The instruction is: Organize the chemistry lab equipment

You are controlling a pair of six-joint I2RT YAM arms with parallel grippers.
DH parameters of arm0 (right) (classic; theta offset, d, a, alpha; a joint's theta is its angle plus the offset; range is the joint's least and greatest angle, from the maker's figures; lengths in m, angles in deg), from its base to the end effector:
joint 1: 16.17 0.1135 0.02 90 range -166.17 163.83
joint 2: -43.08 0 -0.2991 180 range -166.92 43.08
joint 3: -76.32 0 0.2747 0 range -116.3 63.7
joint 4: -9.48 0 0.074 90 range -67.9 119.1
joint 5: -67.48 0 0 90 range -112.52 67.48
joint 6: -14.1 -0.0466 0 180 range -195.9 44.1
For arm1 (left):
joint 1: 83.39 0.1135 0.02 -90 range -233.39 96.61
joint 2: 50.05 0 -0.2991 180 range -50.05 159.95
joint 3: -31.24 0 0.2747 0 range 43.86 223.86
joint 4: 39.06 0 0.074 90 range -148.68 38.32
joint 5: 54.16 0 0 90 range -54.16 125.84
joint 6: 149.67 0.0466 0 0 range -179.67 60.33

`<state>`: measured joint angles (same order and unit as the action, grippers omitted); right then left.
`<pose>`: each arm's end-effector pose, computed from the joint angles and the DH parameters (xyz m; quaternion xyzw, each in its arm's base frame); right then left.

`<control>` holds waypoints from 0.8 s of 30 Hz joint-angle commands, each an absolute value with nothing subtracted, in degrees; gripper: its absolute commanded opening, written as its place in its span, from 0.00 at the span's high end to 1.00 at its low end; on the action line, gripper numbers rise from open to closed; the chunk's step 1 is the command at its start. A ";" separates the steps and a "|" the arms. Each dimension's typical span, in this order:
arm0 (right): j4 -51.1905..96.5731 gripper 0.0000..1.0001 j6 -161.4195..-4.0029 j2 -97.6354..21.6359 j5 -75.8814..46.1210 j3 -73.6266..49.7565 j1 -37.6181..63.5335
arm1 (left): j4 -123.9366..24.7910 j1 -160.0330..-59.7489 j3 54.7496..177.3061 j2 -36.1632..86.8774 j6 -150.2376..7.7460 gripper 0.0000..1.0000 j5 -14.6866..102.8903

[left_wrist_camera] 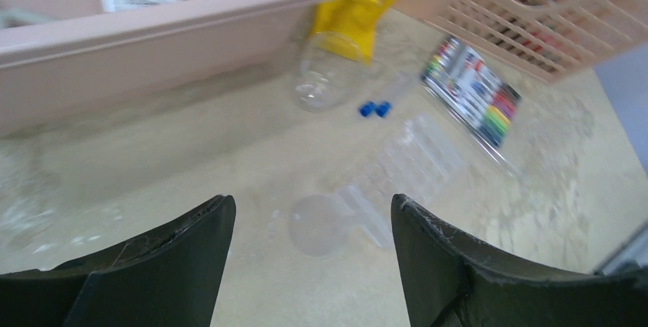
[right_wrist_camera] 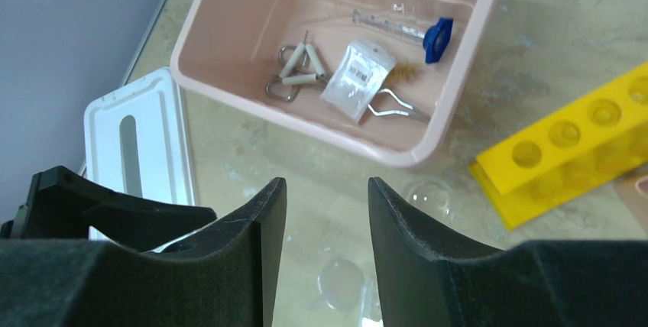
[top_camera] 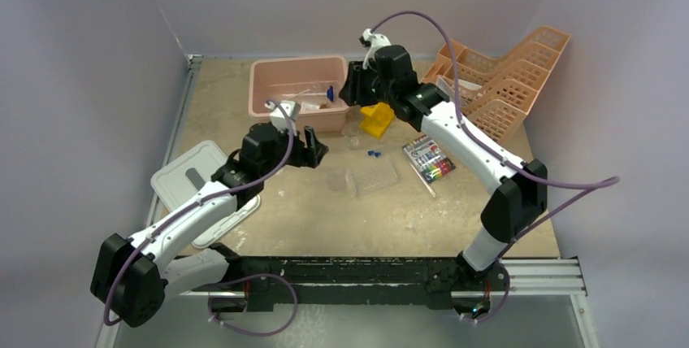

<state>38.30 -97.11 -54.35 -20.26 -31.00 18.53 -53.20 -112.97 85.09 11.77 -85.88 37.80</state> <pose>0.3634 0.2539 0.4182 -0.1069 0.8066 0.2866 0.5058 0.2275 -0.1310 0.2937 0.0339 0.8288 -0.2737 0.4868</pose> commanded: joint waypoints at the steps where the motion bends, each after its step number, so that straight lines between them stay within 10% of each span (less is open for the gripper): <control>1: 34.60 0.53 -100.13 -48.68 -21.62 -22.15 17.56 | -43.54 -119.77 81.96 12.15 -80.67 0.28 43.02; 24: 31.28 0.54 -108.50 -34.15 -29.67 0.88 16.70 | -24.97 -127.70 74.46 27.21 -76.78 0.62 29.55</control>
